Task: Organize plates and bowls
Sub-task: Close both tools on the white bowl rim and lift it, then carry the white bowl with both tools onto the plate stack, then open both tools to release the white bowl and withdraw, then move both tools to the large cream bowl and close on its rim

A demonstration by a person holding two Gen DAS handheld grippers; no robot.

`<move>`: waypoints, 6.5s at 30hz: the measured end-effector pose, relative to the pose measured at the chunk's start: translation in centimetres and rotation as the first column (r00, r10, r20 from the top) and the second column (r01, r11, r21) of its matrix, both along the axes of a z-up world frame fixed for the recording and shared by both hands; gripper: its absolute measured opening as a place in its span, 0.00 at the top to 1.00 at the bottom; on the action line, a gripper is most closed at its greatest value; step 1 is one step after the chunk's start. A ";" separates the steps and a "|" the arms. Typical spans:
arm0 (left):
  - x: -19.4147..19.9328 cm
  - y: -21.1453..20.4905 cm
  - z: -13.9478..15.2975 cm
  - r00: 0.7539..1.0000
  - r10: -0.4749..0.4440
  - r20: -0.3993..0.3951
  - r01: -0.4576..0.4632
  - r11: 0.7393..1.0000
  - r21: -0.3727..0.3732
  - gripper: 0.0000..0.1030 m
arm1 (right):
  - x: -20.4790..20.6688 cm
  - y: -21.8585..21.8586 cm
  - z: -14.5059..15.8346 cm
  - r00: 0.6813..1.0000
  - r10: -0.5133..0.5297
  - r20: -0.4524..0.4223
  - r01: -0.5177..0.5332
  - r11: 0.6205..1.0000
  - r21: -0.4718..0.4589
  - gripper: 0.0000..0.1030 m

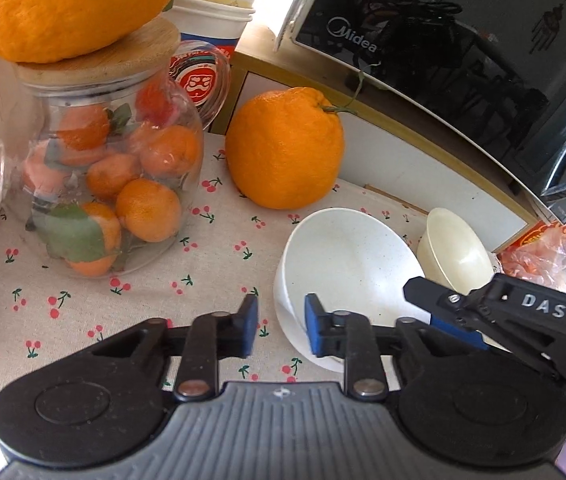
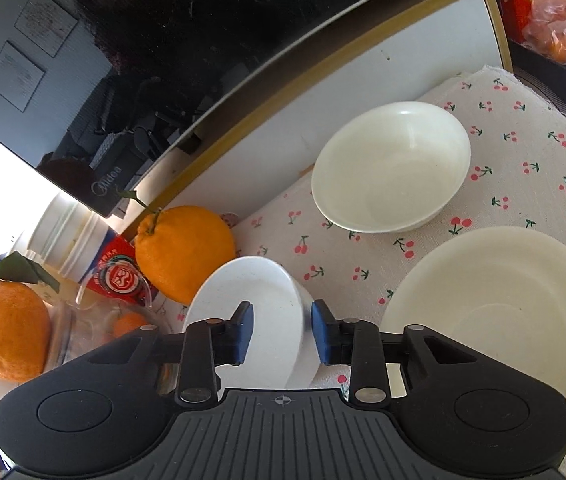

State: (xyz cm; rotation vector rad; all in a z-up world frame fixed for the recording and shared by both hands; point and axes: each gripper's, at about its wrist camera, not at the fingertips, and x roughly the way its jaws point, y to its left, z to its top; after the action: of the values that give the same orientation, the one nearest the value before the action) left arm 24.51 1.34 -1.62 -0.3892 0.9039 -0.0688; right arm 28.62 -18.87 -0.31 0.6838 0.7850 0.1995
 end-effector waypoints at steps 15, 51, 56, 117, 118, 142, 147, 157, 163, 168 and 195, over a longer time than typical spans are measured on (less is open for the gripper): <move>-0.3 -1.0 1.3 0.999 -0.039 0.024 0.038 0.999 0.025 0.89 | -0.5 -0.4 0.2 1.000 -0.001 -0.012 0.001 1.000 0.001 0.82; -11.2 4.6 6.5 0.994 -0.101 0.041 0.096 0.990 0.108 0.87 | -10.2 4.5 5.4 0.987 0.161 -0.029 -0.161 0.987 -0.009 0.82; -12.2 5.8 5.4 0.995 -0.094 0.027 0.091 0.990 0.105 0.87 | -10.8 5.7 3.6 0.980 0.188 -0.069 -0.188 0.982 0.012 0.82; -13.6 8.2 4.8 0.997 -0.072 0.027 0.064 0.970 0.233 0.54 | -11.9 8.3 3.1 0.959 0.280 -0.040 -0.283 0.937 -0.204 0.34; -13.7 8.0 4.9 0.997 -0.073 0.035 0.063 0.970 0.235 0.48 | -12.0 8.0 3.2 0.961 0.276 -0.037 -0.277 0.938 -0.207 0.34; -12.8 0.9 5.2 0.983 -0.144 0.114 0.104 0.947 0.303 0.09 | -14.4 -1.0 3.9 0.980 0.201 -0.002 -0.190 0.920 -0.343 0.21; -12.6 -1.2 5.0 0.980 -0.167 0.111 0.123 0.937 0.328 0.04 | -14.6 -3.7 3.5 0.987 0.163 -0.006 -0.155 0.929 -0.337 0.19; -9.9 -5.9 3.9 0.975 -0.220 0.044 0.187 0.905 0.383 0.01 | -13.4 -8.6 2.4 0.999 0.048 -0.006 -0.047 0.955 -0.294 0.16; -7.0 -8.8 3.2 0.964 -0.266 0.010 0.238 0.879 0.413 0.00 | -11.7 -10.8 1.1 1.000 -0.019 -0.020 0.014 0.972 -0.236 0.16; -5.2 -10.3 2.3 0.961 -0.278 0.009 0.253 0.888 0.383 0.01 | -10.4 -11.7 -0.1 0.999 -0.043 -0.032 0.036 0.976 -0.216 0.16; -1.4 -12.3 -1.1 0.957 -0.290 -0.017 0.287 0.936 0.204 0.42 | -8.2 -13.9 -3.2 0.981 -0.182 -0.068 0.183 0.983 0.012 0.16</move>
State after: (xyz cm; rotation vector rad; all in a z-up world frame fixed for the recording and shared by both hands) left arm 23.09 -10.95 -2.71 -0.0615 0.9404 -0.2467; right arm 20.47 -32.73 -3.54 0.7787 0.7804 0.0167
